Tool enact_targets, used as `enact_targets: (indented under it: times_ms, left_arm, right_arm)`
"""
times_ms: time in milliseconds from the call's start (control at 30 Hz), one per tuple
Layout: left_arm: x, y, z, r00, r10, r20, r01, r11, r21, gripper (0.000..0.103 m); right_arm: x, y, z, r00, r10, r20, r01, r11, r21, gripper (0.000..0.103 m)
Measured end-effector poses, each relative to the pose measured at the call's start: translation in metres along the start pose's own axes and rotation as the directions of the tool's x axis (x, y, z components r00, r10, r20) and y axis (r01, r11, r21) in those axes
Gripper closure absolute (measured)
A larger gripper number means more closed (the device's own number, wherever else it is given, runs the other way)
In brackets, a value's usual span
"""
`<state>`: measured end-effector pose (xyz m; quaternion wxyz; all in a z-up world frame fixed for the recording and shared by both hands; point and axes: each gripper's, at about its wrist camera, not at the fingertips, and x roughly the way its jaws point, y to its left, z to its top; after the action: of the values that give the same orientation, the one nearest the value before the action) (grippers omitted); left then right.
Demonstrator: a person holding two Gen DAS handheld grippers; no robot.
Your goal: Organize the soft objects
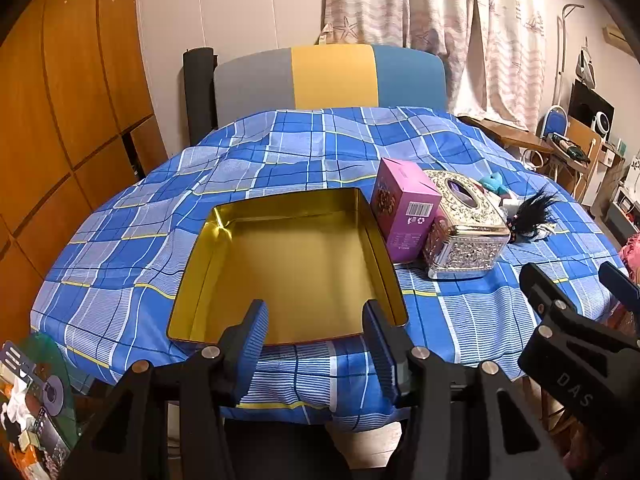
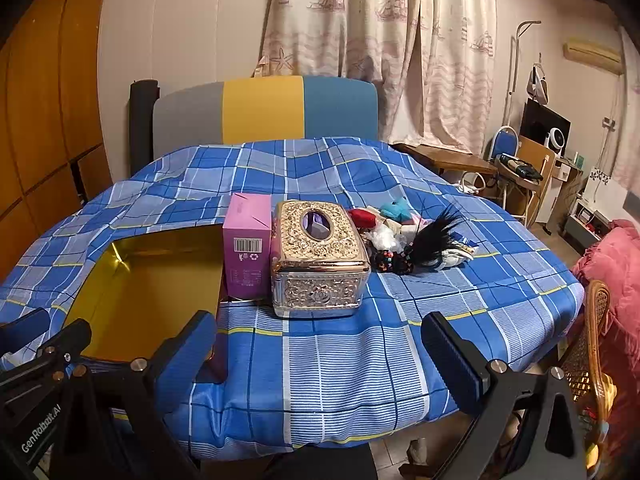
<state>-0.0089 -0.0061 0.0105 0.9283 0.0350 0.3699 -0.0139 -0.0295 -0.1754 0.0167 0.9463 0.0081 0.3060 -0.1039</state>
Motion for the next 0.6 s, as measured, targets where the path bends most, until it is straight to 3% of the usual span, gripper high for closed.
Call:
enact_targets:
  times_ms: [600]
  left_arm:
    - [0.0025, -0.0013, -0.0026, 1.000, -0.007, -0.010, 0.007, 1.000, 0.001, 0.054]
  right_arm:
    - [0.0037, 0.0016, -0.0014, 1.000, 0.008, -0.024, -0.008, 1.000, -0.002, 0.000]
